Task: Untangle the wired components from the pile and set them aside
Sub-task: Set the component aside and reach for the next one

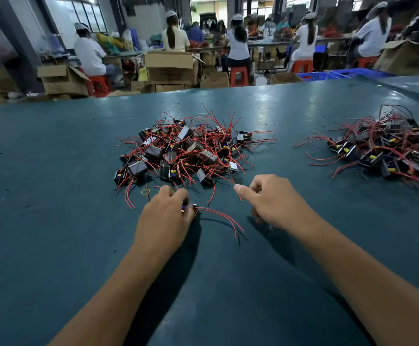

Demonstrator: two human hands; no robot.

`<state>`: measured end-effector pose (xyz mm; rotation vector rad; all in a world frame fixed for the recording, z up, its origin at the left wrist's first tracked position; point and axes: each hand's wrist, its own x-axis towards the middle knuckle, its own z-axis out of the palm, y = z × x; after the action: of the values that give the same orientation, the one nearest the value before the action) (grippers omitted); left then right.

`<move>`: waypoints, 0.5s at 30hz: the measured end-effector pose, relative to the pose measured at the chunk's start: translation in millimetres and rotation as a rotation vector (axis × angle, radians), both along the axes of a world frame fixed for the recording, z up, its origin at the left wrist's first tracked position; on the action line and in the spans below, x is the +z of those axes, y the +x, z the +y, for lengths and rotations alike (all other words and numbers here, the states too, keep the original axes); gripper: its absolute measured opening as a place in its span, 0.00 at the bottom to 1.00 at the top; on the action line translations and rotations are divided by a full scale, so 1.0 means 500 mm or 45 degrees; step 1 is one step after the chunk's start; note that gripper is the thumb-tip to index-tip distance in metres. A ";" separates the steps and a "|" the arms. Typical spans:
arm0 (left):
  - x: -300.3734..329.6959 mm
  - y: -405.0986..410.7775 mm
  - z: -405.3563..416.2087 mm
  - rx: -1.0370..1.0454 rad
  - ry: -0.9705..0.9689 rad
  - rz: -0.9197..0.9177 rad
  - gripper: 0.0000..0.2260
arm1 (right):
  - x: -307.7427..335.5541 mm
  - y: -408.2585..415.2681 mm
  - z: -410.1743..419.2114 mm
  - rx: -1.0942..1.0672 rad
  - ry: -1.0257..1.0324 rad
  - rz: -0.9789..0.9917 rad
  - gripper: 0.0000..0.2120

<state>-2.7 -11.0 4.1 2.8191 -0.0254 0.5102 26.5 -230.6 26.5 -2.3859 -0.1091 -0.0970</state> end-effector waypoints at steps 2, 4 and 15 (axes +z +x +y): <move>0.012 0.008 0.026 -0.204 -0.217 0.156 0.06 | -0.001 0.001 0.001 0.003 0.009 0.002 0.21; 0.032 0.011 0.046 -0.412 -0.329 0.271 0.15 | -0.002 0.003 0.001 -0.007 -0.005 -0.014 0.21; 0.057 0.005 0.086 -0.550 -0.220 0.506 0.17 | -0.006 0.006 0.002 -0.021 0.003 -0.004 0.21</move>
<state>-0.2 31.8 32.7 2.5826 -0.4717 -0.1385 29.7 -229.3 23.3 -2.3850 -0.0903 -0.1085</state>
